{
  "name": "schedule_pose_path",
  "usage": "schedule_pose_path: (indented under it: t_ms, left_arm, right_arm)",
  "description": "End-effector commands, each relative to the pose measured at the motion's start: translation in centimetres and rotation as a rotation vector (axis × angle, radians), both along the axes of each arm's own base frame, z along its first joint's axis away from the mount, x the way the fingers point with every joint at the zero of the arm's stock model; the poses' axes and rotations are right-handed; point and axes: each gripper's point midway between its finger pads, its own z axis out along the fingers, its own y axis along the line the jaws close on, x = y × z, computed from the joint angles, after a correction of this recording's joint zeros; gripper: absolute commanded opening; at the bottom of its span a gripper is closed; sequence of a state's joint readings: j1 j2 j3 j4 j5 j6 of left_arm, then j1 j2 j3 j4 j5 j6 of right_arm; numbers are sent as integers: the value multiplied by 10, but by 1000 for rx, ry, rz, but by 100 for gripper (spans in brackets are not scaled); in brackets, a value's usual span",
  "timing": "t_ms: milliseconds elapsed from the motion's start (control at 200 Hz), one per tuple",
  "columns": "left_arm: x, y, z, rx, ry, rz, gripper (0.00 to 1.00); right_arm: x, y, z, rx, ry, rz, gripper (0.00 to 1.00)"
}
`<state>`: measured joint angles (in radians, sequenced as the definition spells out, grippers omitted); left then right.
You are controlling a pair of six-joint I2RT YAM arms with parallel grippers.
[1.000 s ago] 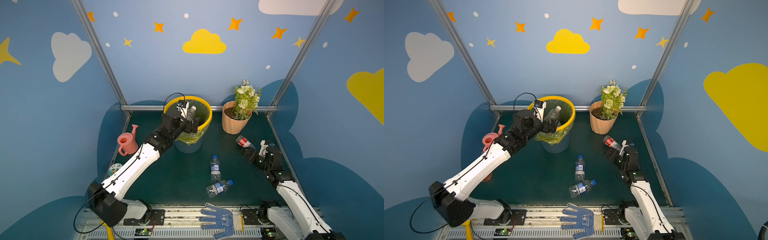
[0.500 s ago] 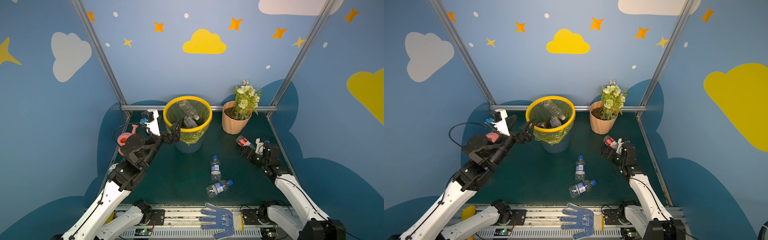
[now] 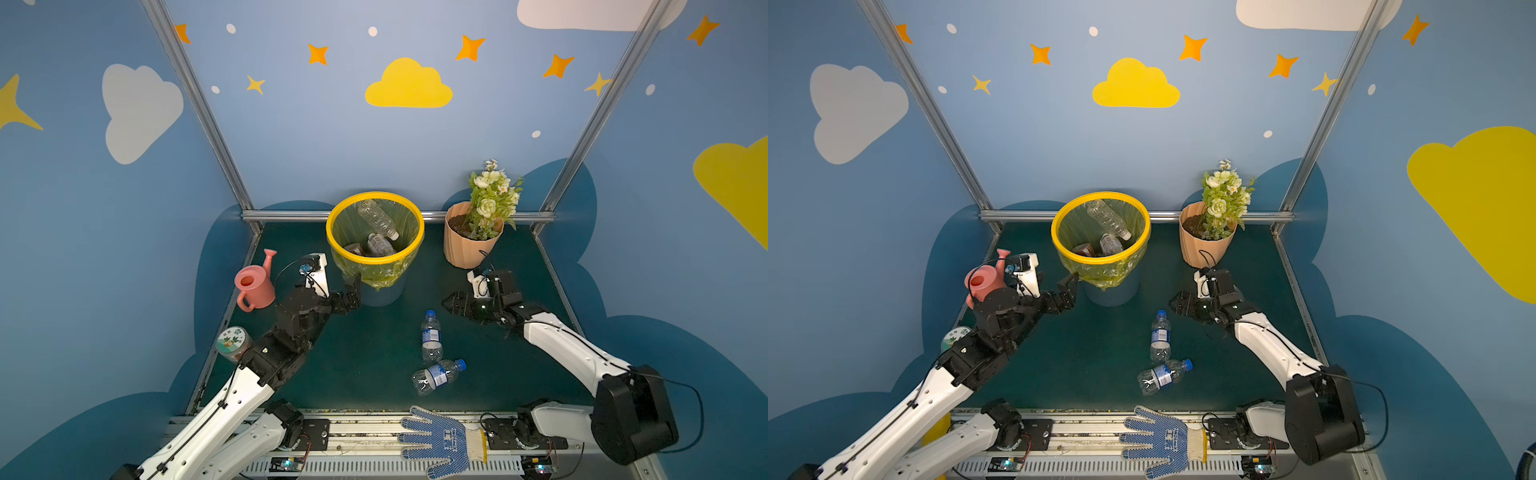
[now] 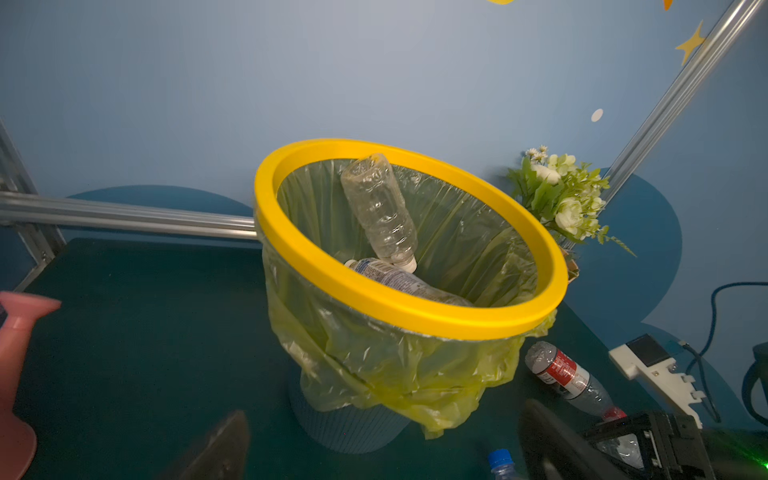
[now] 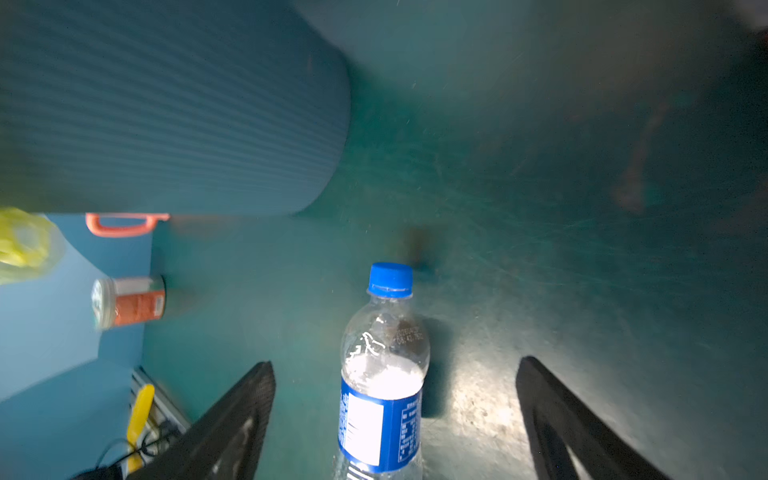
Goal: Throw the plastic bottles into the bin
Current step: 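Grasp the blue-capped water bottle with the right gripper while the left withdraws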
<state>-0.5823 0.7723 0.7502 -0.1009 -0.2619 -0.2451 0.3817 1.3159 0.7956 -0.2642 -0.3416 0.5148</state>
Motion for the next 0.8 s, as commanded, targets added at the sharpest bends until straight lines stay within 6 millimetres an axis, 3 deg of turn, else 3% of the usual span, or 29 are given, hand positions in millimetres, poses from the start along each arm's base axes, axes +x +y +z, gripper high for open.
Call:
schedule_pose_path:
  t_ms: [0,210,370,796]
  left_arm:
    - [-2,7,-19,-41,39,38,100]
    - [-9,15,-57,-51,151,80,100]
    - [-14,11,-79,-99,183,54,100]
    - [-29,32,-101,-136,195,118,100]
  right_arm:
    - [-15,13,-13,-30,74,87,88]
    - [-33,31,-33,-72,154,181,87]
    - [-47,44,-45,-83,215,243,84]
    - [-66,59,-68,-131,332,336,75]
